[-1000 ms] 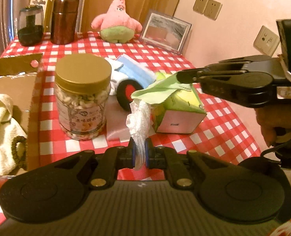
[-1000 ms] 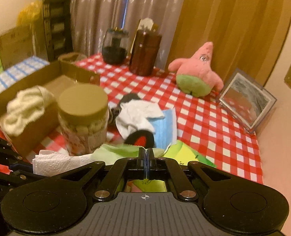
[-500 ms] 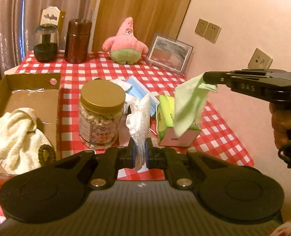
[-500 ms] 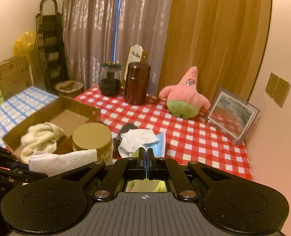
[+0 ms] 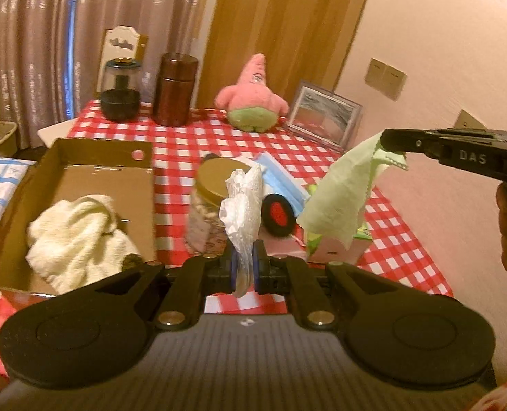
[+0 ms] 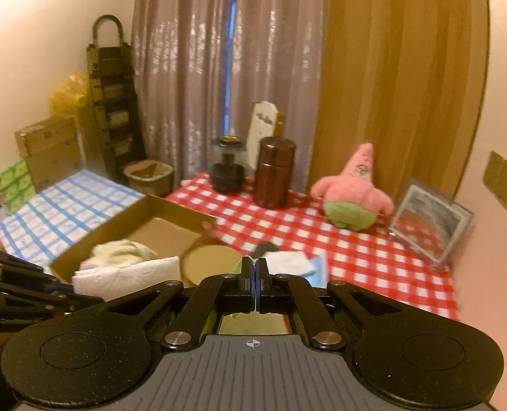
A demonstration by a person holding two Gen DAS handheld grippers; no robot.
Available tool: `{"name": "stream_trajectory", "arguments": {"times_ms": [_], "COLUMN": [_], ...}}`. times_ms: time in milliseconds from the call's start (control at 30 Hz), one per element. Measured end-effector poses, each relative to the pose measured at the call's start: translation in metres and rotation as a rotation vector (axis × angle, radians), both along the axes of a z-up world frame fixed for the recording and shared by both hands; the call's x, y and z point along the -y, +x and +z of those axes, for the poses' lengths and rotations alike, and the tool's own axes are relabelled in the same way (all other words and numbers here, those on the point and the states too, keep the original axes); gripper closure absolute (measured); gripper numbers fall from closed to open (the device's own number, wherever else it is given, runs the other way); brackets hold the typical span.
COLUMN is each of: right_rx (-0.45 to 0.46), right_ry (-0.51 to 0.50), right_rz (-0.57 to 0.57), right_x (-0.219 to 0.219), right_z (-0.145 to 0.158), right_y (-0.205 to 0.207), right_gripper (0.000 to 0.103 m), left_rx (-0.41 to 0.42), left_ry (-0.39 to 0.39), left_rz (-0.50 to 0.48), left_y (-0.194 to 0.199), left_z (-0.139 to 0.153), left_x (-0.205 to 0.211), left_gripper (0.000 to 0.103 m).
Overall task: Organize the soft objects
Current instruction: 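Carry the bag with the left tool and cloth with the right tool into the tray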
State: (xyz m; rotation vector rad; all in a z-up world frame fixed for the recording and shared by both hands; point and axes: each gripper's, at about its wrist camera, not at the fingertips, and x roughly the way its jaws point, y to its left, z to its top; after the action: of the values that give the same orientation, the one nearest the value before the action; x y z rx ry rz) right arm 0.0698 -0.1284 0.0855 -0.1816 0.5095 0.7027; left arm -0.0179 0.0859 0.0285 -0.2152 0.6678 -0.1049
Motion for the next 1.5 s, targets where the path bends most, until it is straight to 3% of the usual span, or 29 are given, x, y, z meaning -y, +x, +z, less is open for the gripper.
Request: {"name": "stream_trajectory", "arguments": {"times_ms": [367, 833, 1233, 1433, 1500], "right_rx": [-0.071, -0.156, -0.333, -0.354, -0.360], "right_ry": [0.067, 0.155, -0.044, -0.091, -0.092], "right_rz": [0.161, 0.310, 0.325, 0.341, 0.336], "right_x": [-0.075, -0.180, -0.217, -0.222, -0.222], "right_z": [-0.004, -0.032, -0.140, -0.159, -0.162], "right_y": [0.002, 0.048, 0.060, 0.058, 0.059], "right_gripper": [0.103, 0.103, 0.103, 0.102, 0.102], "left_rx": [-0.017, -0.063, -0.174, -0.204, -0.207], "left_ry": [0.025, 0.089, 0.104, 0.103, 0.100], "left_rz": [0.123, 0.249, 0.241, 0.231, 0.234], "left_y": [-0.010, 0.024, 0.054, 0.058, 0.057], "left_z": [-0.002, -0.032, -0.085, -0.097, -0.098], "left_x": [-0.060, -0.135, -0.159, -0.160, -0.160], "left_gripper": [0.095, 0.095, 0.095, 0.090, 0.083]}}
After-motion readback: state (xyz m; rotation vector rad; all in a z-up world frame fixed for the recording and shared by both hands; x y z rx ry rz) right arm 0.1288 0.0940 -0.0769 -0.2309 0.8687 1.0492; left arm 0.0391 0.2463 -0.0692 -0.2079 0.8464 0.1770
